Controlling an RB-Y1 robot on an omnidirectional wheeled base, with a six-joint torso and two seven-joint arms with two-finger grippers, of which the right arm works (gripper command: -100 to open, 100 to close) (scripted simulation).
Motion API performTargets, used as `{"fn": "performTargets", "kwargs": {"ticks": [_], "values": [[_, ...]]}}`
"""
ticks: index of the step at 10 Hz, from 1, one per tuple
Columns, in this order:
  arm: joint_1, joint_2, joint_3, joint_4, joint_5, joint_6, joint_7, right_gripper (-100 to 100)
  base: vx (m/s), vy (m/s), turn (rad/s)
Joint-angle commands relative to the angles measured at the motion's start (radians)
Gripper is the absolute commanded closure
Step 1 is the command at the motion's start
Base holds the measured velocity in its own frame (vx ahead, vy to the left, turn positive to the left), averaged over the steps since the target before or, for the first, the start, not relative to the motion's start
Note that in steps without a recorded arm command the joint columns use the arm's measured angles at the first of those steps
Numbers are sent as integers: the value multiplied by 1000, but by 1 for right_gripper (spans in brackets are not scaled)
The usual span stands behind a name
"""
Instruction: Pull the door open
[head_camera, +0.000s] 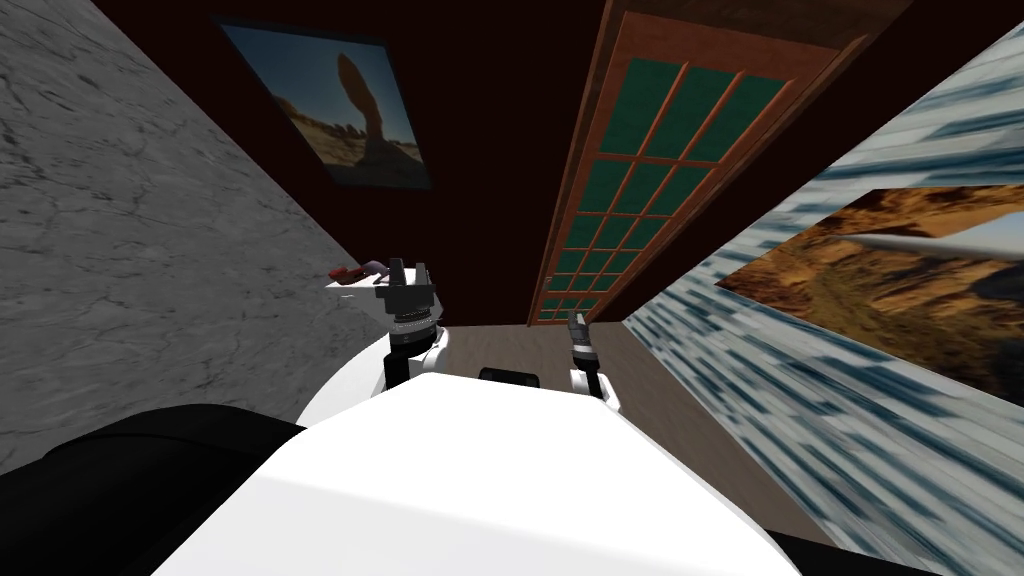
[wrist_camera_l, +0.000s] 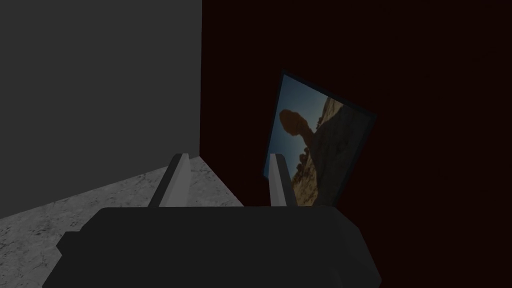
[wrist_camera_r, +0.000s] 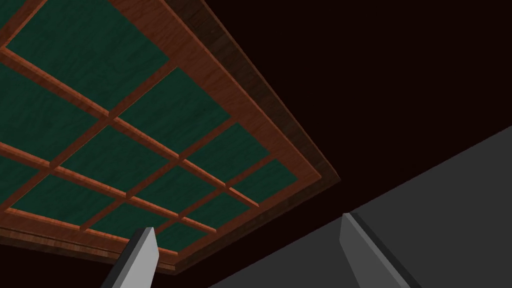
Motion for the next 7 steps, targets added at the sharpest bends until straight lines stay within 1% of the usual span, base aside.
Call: {"fn": "performTargets", "kwargs": {"ticks": [1, 7], "values": [[-14, -5, -6, 41, 13, -7, 34, -100, 100, -13, 8], [-63, -21, -27, 199, 59, -42, 150, -100, 95, -11, 9]]}}
